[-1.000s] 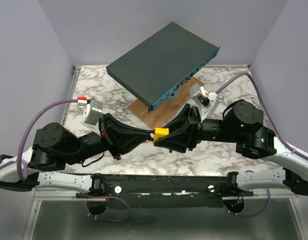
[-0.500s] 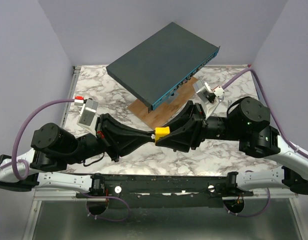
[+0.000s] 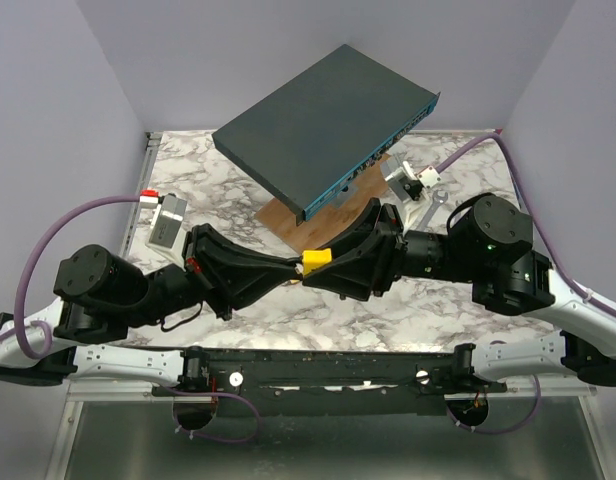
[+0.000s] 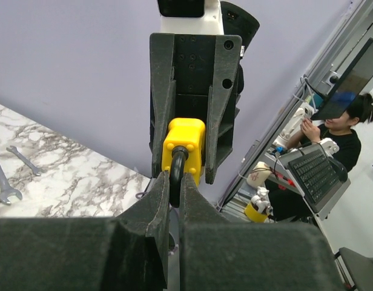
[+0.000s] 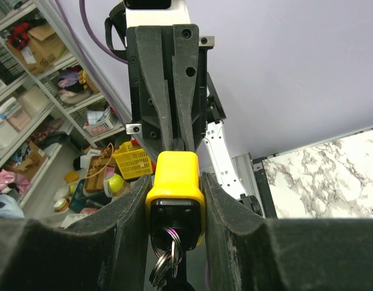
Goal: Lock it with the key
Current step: Lock the lock.
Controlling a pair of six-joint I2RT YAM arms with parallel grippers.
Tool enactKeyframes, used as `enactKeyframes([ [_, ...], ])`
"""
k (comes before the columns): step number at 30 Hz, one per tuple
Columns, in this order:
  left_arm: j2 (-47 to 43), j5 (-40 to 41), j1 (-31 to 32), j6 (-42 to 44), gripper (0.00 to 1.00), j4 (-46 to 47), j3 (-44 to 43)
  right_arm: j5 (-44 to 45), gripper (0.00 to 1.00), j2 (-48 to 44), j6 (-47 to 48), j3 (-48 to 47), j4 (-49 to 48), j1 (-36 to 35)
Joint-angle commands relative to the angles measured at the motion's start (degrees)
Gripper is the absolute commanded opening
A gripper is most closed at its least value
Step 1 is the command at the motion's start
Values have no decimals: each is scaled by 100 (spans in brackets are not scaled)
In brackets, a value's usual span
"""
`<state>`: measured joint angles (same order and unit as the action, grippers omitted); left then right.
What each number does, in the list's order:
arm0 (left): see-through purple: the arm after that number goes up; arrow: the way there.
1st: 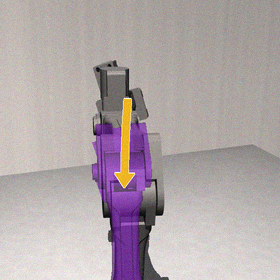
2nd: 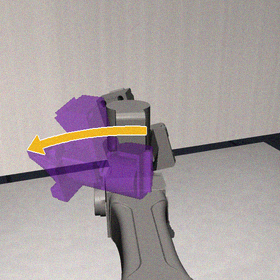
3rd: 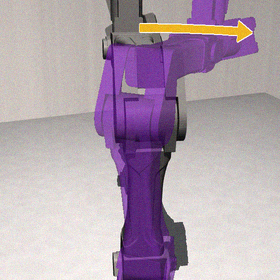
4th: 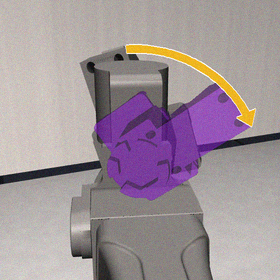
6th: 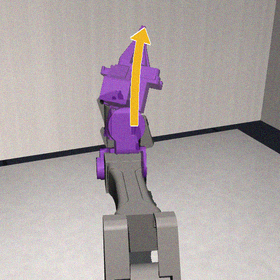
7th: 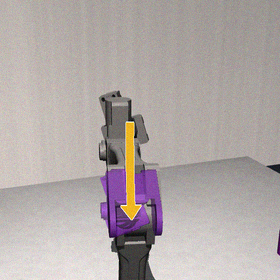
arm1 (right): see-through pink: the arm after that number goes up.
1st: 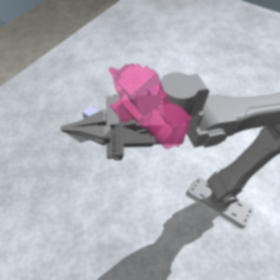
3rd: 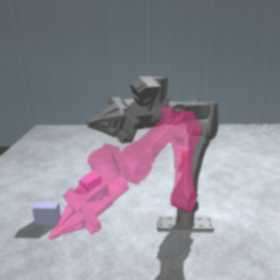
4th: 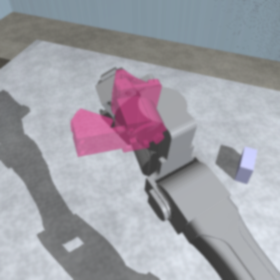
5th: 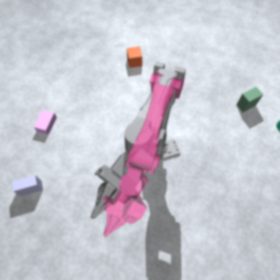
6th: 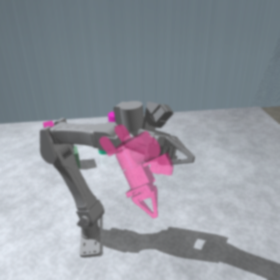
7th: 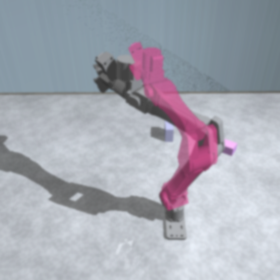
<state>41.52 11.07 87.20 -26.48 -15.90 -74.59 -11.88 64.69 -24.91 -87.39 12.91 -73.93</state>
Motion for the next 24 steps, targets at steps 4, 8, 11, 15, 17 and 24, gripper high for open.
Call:
enactKeyframes([
  [4, 913, -1579, -20, -326, 0, -458, 340, 1370, 1, 943, -15, 311, 10, 38],
  [8, 994, -1857, -114, -384, 0, -388, 341, 1349, 1, 1026, -14, 285, 25, 40],
  [11, 1018, -2042, -214, -395, 0, -348, 337, 1312, 1, 1064, -26, 327, 29, 37],
  [15, 1038, -2340, -449, -584, 0, -195, 489, 1411, 1, 988, -52, 449, -41, 40],
  [17, 1064, -2531, -534, -724, 0, -43, 599, 1425, 1, 957, -50, 482, -75, 42],
  [24, 1244, -2892, -717, -948, 0, 138, 759, 1642, 1, 941, -77, 477, -104, 41],
])
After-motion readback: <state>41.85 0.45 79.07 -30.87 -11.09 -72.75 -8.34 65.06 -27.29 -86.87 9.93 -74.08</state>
